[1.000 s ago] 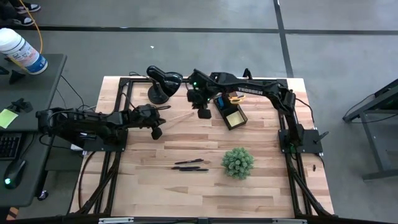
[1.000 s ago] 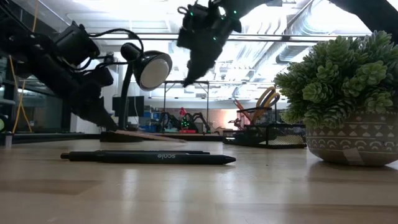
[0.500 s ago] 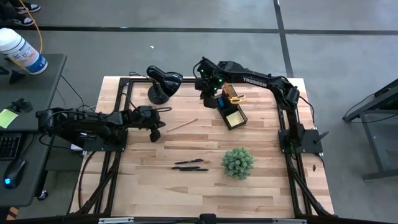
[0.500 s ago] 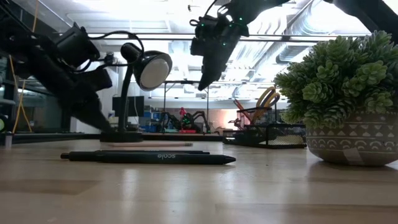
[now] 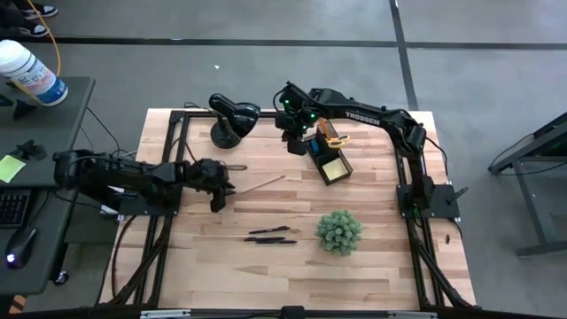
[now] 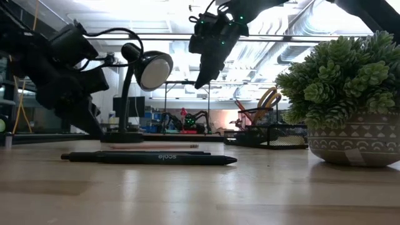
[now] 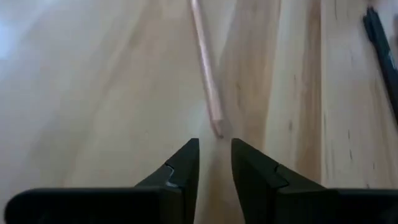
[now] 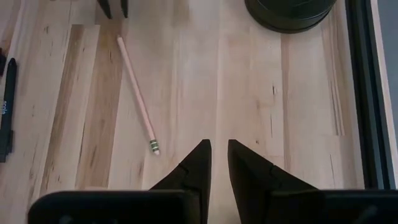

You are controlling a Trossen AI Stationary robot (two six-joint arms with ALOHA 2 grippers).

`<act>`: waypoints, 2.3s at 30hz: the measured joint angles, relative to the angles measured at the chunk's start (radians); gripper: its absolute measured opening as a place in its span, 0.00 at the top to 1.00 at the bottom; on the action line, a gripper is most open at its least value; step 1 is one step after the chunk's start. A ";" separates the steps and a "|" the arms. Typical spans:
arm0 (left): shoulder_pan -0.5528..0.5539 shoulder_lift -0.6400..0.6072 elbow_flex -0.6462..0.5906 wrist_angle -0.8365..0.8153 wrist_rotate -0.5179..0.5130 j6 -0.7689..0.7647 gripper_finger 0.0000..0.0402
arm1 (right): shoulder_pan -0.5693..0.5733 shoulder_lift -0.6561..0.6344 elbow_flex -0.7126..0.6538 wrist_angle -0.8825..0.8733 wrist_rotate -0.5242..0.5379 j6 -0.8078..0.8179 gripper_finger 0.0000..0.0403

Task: Pick and place office supplies into organizer
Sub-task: Put the white pencil into the desk organizer

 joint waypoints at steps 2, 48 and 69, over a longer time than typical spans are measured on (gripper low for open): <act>-0.067 0.000 0.000 -0.014 -0.053 -0.037 0.77 | 0.000 0.000 0.000 0.000 0.000 0.001 0.88; -0.358 0.348 0.058 0.214 -0.553 -0.244 0.76 | 0.004 0.000 0.002 0.038 -0.052 0.019 0.89; -0.358 0.363 0.064 0.209 -0.525 -0.303 0.99 | 0.028 0.000 0.002 0.038 -0.050 0.016 0.90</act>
